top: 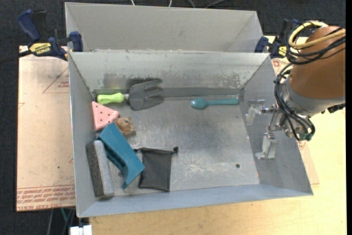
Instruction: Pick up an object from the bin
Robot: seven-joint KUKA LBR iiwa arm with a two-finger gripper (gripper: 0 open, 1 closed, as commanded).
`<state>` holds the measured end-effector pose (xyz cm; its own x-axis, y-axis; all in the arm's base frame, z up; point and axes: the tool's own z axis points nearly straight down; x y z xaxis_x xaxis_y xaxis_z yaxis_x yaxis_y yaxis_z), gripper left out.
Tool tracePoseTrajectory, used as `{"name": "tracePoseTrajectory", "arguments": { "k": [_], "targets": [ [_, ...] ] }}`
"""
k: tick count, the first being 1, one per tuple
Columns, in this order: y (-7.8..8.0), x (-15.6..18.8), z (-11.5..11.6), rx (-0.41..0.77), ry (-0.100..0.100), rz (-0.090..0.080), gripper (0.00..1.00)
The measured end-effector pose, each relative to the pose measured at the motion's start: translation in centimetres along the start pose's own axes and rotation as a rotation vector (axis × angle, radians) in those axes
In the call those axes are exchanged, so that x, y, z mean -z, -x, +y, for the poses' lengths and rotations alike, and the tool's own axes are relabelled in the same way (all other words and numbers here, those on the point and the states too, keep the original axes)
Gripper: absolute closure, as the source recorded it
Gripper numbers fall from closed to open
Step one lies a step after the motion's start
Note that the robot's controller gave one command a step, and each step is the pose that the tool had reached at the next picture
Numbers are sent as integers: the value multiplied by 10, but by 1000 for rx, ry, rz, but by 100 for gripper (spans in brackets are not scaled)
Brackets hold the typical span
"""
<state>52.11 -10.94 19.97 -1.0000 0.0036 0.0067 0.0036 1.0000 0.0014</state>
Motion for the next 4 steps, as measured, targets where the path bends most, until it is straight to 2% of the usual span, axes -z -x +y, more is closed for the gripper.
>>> {"name": "tracePoseTrajectory", "arguments": {
  "k": [1, 2, 3, 4],
  "targets": [
    [2, 4, 1, 3, -1, -8, 0],
    [18, -11, 46, 81, -1, -7, 0],
    [17, -20, 71, 48, -2, -9, 0],
    [40, -31, 114, 126, -1, -11, 0]
  ]
}}
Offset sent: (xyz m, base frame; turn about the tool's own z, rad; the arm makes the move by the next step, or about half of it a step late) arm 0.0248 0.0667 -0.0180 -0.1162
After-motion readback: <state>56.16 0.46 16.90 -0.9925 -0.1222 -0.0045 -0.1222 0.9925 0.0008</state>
